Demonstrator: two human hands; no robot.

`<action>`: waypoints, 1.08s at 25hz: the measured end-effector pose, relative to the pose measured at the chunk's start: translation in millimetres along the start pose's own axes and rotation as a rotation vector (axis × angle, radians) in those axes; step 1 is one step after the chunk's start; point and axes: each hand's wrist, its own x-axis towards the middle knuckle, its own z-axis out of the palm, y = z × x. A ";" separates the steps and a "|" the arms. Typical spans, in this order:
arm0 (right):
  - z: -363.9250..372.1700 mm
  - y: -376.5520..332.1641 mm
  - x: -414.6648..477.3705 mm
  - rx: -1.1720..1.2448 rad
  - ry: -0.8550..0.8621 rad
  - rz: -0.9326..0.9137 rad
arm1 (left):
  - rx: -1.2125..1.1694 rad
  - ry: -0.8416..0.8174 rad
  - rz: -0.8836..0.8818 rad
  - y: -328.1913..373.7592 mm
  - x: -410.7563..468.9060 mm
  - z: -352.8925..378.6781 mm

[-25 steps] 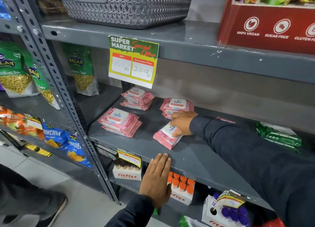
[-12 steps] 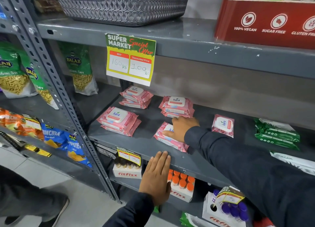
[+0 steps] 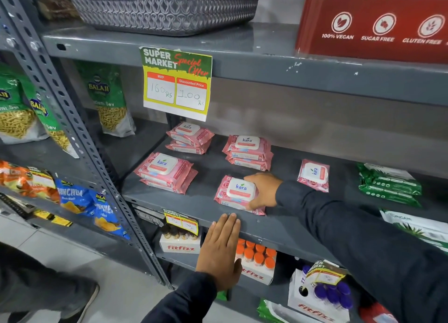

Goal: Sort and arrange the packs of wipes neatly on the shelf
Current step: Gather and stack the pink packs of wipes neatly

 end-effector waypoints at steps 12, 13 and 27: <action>-41.4 50.4 -1.2 0.155 0.251 0.280 | 0.016 -0.003 -0.004 -2.2 1.6 5.0; -45.4 67.4 -4.9 0.102 0.312 0.389 | 0.018 -0.003 -0.006 -2.0 1.3 5.7; -8.7 122.7 -16.8 0.440 0.482 0.937 | 0.026 0.034 -0.011 -0.4 1.0 8.7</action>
